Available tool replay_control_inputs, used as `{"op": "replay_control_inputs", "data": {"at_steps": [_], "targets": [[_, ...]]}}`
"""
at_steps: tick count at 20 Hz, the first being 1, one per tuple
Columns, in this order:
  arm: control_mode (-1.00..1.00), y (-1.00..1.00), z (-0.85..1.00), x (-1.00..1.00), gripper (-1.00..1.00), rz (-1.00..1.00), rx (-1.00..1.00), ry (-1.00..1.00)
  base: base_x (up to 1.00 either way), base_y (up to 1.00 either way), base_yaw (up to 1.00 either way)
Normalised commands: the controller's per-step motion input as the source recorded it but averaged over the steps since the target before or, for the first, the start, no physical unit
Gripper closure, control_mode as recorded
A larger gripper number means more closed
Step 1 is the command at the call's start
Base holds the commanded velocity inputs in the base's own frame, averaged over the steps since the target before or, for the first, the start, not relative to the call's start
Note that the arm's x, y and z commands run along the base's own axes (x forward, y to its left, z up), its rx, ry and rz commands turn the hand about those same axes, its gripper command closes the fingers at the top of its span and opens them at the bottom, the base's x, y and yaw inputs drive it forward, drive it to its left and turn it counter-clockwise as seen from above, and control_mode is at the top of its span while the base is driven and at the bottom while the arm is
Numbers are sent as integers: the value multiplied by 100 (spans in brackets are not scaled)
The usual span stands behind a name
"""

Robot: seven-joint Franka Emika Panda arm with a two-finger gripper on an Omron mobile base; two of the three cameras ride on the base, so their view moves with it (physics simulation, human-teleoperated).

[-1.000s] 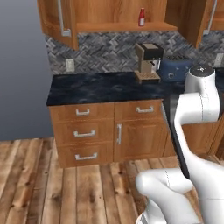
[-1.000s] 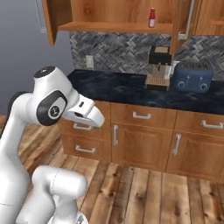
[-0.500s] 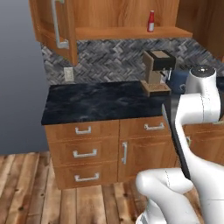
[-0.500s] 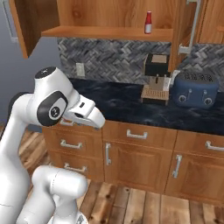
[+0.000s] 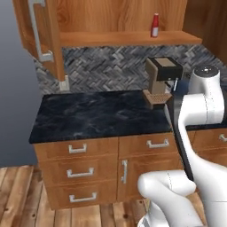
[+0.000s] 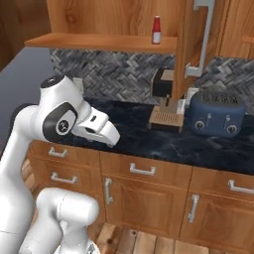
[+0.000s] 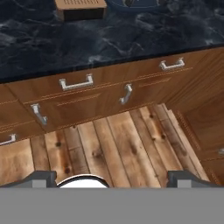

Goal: Move the condiment bottle and ketchup from the cabinet to the dining counter.

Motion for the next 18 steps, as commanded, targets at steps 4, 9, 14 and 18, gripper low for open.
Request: {"op": "replay_control_inputs", "data": {"at_steps": [4, 9, 14, 18], "targets": [[100, 0, 0, 0, -100, 0, 0, 0, 57, -39, 7], [100, 0, 0, 0, -100, 0, 0, 0, 49, -44, 1], [100, 0, 0, 0, -100, 0, 0, 0, 49, -31, 0], [100, 0, 0, 0, -100, 0, 0, 0, 51, -15, 0]]}}
